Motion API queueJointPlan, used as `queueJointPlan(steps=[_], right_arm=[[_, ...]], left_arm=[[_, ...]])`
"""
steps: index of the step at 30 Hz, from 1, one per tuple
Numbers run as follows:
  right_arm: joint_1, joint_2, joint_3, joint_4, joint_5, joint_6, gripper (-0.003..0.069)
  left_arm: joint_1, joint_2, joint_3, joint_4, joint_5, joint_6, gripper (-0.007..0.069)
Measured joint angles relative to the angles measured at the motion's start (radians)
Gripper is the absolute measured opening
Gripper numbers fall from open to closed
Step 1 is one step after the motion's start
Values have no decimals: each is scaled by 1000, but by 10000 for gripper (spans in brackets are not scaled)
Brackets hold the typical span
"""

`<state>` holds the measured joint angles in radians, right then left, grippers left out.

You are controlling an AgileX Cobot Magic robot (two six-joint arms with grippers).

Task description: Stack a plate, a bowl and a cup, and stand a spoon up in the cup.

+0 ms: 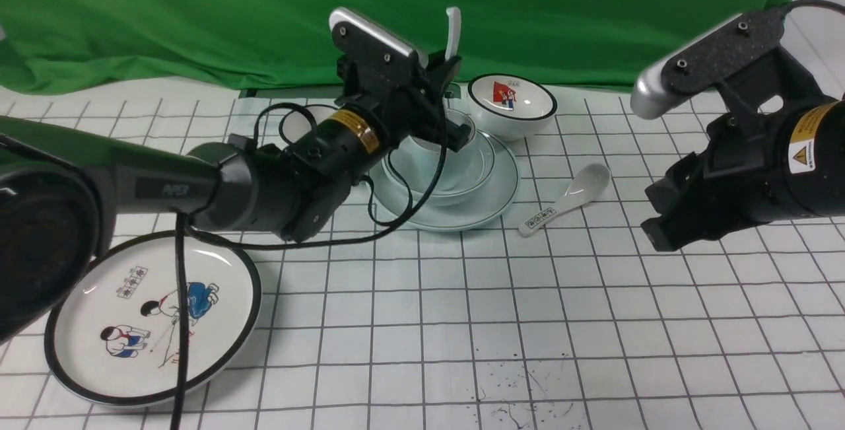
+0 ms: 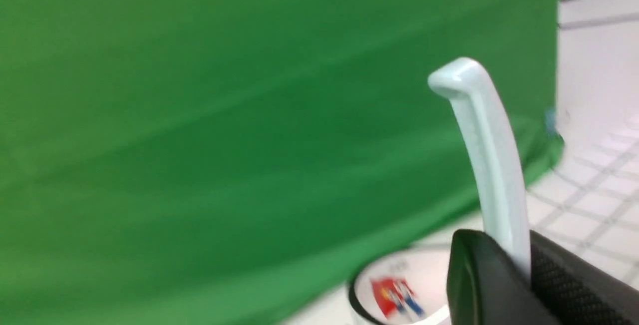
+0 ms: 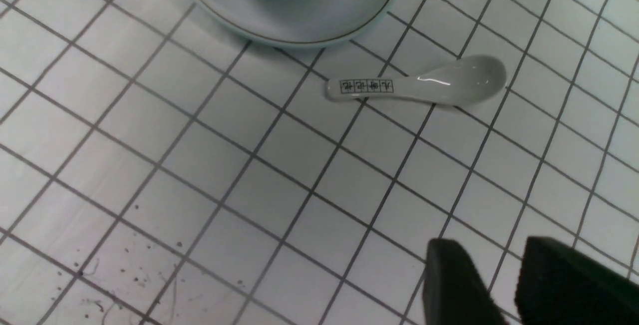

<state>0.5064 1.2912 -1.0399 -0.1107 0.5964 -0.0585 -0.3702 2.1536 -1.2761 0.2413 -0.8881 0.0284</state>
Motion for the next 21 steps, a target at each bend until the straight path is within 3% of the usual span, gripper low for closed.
queueJointPlan(steps=[5, 7, 15, 20, 21], right_arm=[[0, 0, 0, 0, -8, -12, 238], [0, 0, 0, 0, -9, -13, 238], [0, -1, 0, 0, 2, -17, 238], [0, -42, -19, -1, 114, -80, 218], [0, -82, -38, -9, 175, -118, 181]], left_arm=[[0, 25, 0, 88, 21, -1, 20], [0, 27, 0, 100, 45, -1, 64], [-1, 1, 0, 102, 136, -14, 360], [-1, -150, 0, 106, 406, -93, 404], [-6, -236, 0, 115, 597, -144, 376]])
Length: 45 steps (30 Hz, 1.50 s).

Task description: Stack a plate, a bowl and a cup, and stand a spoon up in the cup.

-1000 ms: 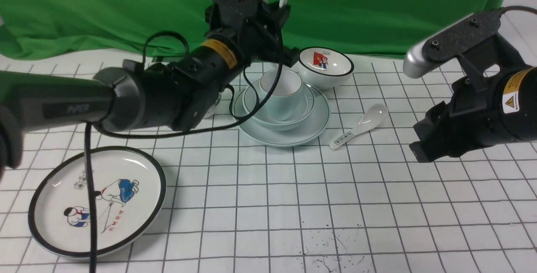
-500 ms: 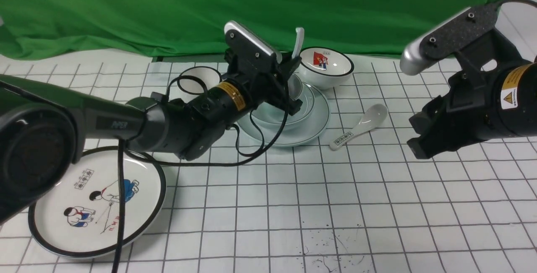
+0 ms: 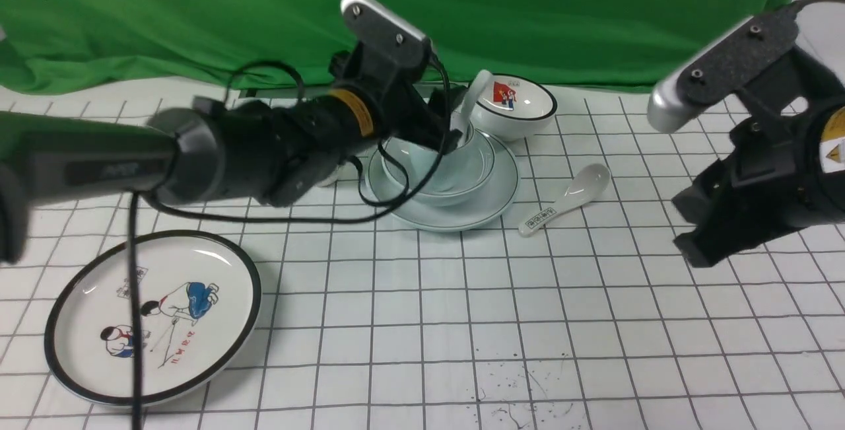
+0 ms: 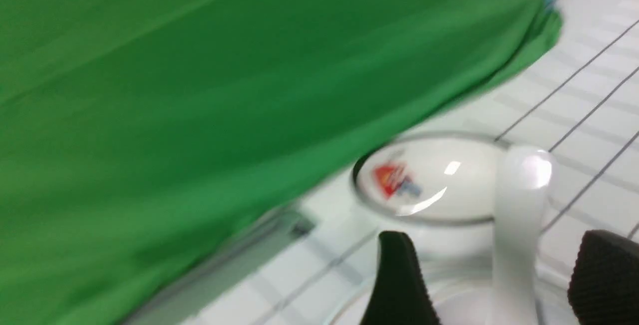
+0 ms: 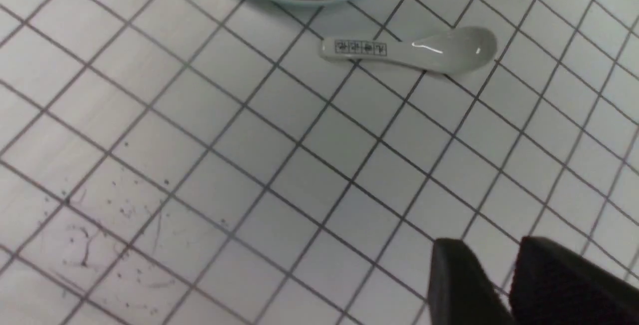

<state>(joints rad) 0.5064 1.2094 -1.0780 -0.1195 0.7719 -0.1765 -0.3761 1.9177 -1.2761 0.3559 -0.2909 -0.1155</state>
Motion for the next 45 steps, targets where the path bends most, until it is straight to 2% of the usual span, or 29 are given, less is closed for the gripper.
queueJointPlan(steps=[1, 2, 4, 6, 7, 10, 12, 14, 15, 16, 17, 19, 20, 21, 23, 25, 30, 33, 37, 45], right_arm=[[0, -5, -2, -2, 15, -4, 169], [0, -38, -11, -16, 54, -13, 127], [0, -97, -12, -45, 112, -21, 50], [0, -187, 14, -62, 115, -28, 18], [0, -248, 39, -66, 86, -28, 14], [0, -383, 140, -67, -12, -24, 13], [0, -497, 234, -67, -112, 8, 13], [0, -613, 375, -66, -261, 100, 13], [0, -623, 387, -66, -274, 109, 13], [0, -694, 483, -66, -382, 185, 15], [0, -709, 508, -66, -412, 202, 15], [0, -779, 647, -66, -595, 268, 15], [0, -797, 710, -66, -692, 283, 15], [0, -797, 710, -66, -692, 283, 15], [0, -803, 816, -66, -893, 294, 15], [0, -799, 869, -66, -987, 295, 15], [0, -761, 941, -66, -1086, 308, 15], [0, -711, 983, -67, -1087, 313, 20], [0, -659, 1009, -67, -1083, 313, 21], [0, -592, 1051, -67, -1100, 313, 41]], left_arm=[[0, -9, 0, 1, 23, -5, 376], [-4, -69, 0, 1, 164, -26, 339], [-13, -170, 0, -9, 392, -36, 237], [-18, -285, 0, -47, 590, -35, 125], [-19, -339, 2, -72, 653, -27, 70], [-21, -476, 24, -166, 712, 25, -13], [-22, -596, 68, -246, 708, 68, -31], [-22, -737, 157, -306, 652, 99, -38], [-22, -737, 157, -310, 652, 99, -38], [-23, -838, 236, -332, 595, 105, -37], [-23, -849, 258, -336, 581, 106, -37], [-23, -980, 409, -344, 488, 115, -37], [-23, -1042, 470, -344, 454, 115, -37], [-23, -1052, 482, -344, 442, 115, -37], [-23, -1168, 640, -343, 379, 115, -37], [-23, -1245, 751, -348, 354, 115, -37], [-23, -1380, 928, -356, 291, 115, -36], [-23, -1484, 1018, -350, 124, 115, -36], [-23, -1544, 1060, -346, -6, 115, -36], [-23, -1551, 1083, -339, 32, 115, -36]])
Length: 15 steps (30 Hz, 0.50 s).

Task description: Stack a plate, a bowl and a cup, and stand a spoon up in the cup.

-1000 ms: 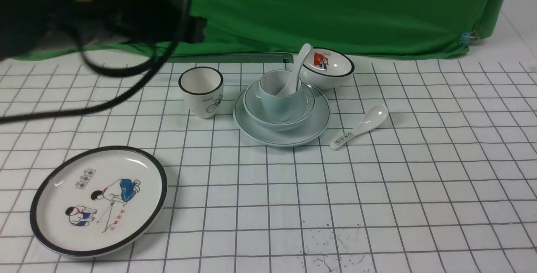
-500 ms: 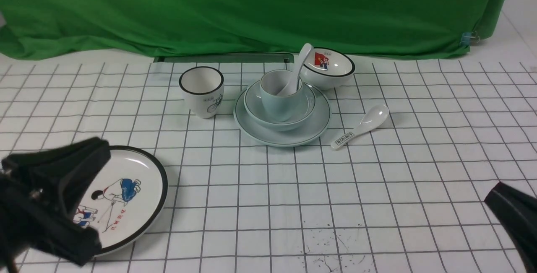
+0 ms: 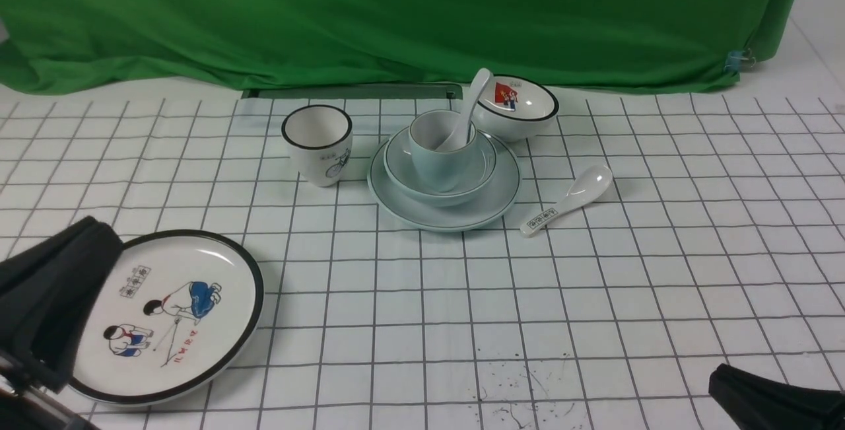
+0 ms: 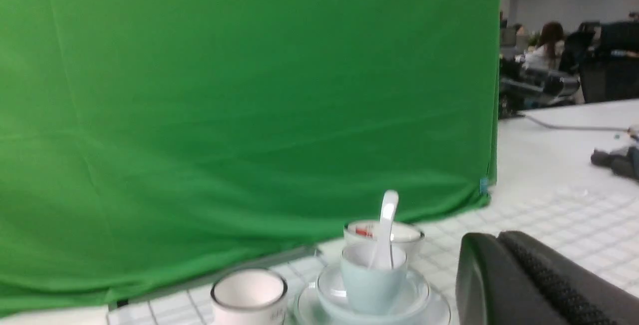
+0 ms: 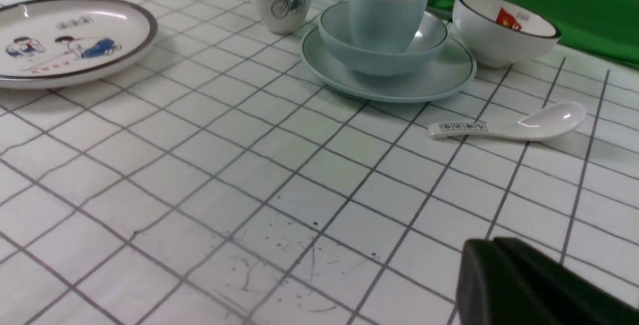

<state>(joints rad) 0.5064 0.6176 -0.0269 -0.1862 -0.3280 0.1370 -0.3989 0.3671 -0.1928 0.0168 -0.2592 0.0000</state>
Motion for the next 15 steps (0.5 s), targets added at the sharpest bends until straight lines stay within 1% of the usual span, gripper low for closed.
queueJointPlan(steps=[3, 6, 7, 8, 9, 11, 15], right_arm=[[0, -9, 29, 0, -15, 0, 49], [0, -55, 31, 5, 50, 0, 52], [0, -107, 33, 29, 118, 0, 56], [0, -125, 34, 40, 135, 0, 57], [0, -211, 35, 94, 199, 0, 60], [0, -303, 35, 146, 251, 0, 63], [-24, -474, 36, 186, 271, 0, 74]], left_arm=[[0, 0, 0, 0, 49, 0, -36], [0, 0, 1, 0, 73, 0, -36], [0, 0, 1, 0, 80, 0, -36], [0, 0, 1, 0, 80, 0, -36], [0, 0, 1, 0, 83, 0, -36], [0, 0, 1, 0, 83, 0, -36], [0, 0, 1, 0, 83, 0, -36]])
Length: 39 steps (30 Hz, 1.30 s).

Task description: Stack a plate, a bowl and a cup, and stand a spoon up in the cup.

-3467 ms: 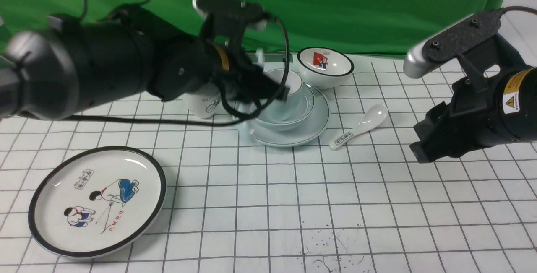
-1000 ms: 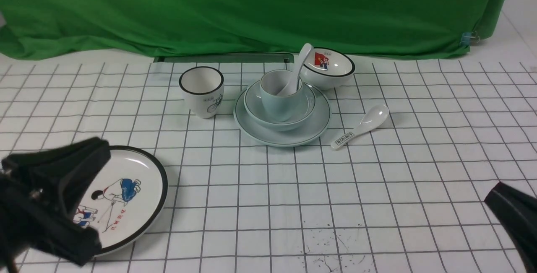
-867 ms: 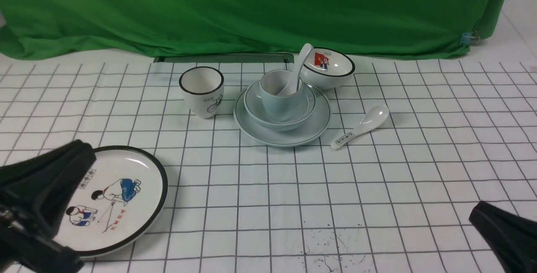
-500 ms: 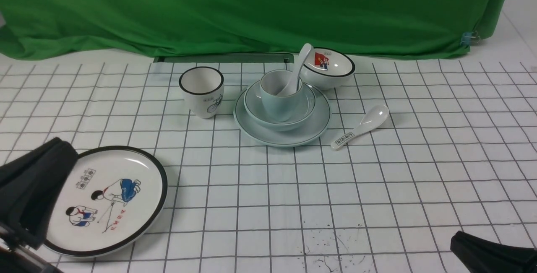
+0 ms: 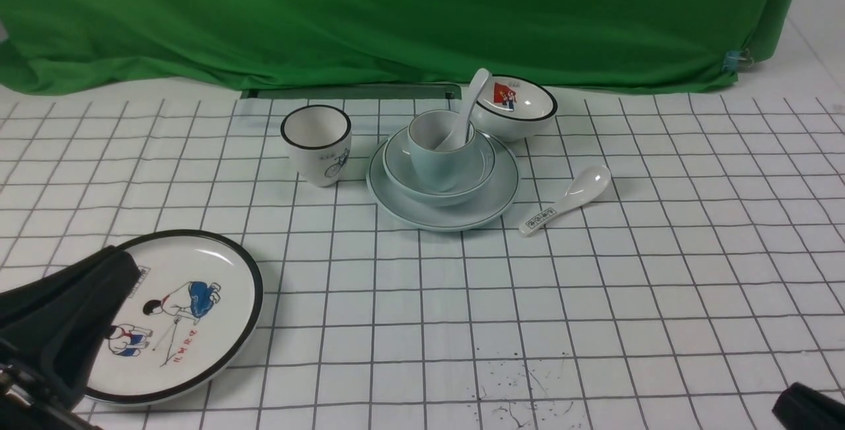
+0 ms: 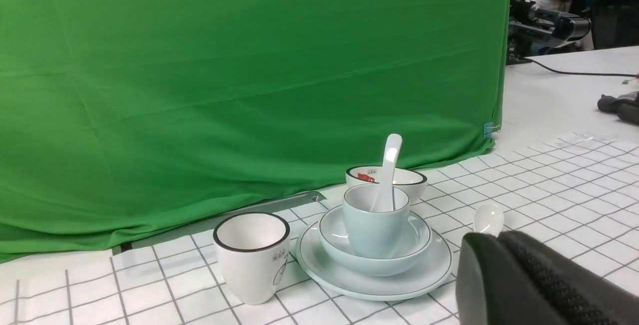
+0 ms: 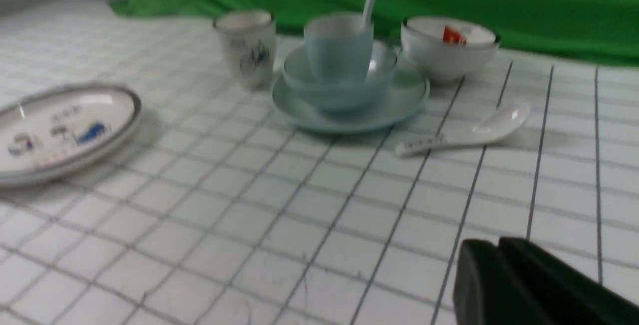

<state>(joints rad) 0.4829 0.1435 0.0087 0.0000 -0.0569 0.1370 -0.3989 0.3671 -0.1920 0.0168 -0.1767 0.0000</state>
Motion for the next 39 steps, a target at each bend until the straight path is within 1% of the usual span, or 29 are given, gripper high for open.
queueJointPlan(steps=[1, 2, 3, 4, 6, 7, 8, 10, 13, 16, 17, 19, 35, 38, 39], right_arm=[[-13, -35, 0, 0, 0, 0, 78], [-42, -76, 0, 7, 5, 0, 84], [-94, -114, 0, 9, 8, 0, 90], [-110, -122, 0, 10, 9, -4, 91], [-219, -140, 0, 14, 10, -34, 104], [-251, -142, 0, 14, 16, -54, 108], [-266, -142, 0, 14, 16, -57, 108], [-340, -143, 0, 15, 44, -91, 127], [-392, -143, 0, 15, 115, -104, 148], [-403, -144, 0, 15, 183, -107, 159], [-405, -144, 0, 16, 233, -108, 165], [-405, -144, 0, 18, 264, -116, 174], [-405, -144, 0, 18, 280, -130, 209], [-405, -144, 0, 20, 280, -130, 216], [-405, -144, 0, 21, 280, -130, 218]], left_arm=[[0, 0, 0, 0, 0, 0, -36], [0, 0, 0, 0, 0, 0, -36], [0, 0, 0, 0, 1, 0, -36], [0, 0, 0, 0, 2, 5, -36], [0, 1, 0, 1, 1, 5, -36], [0, 1, 0, 1, 3, 5, -36], [0, 1, 0, 1, 3, 5, -36], [0, 1, 0, 1, 3, 6, -36], [0, 3, 0, 1, 3, 6, -36], [0, 7, 0, 1, 3, 6, -35], [0, 11, 0, 1, 3, 6, -34], [0, 11, 0, 1, 4, 6, -34], [-8, 10, 0, 1, 5, 12, -31], [-22, -8, 6, 1, 1, 13, -31], [-19, -49, 21, 1, 0, 13, -31]])
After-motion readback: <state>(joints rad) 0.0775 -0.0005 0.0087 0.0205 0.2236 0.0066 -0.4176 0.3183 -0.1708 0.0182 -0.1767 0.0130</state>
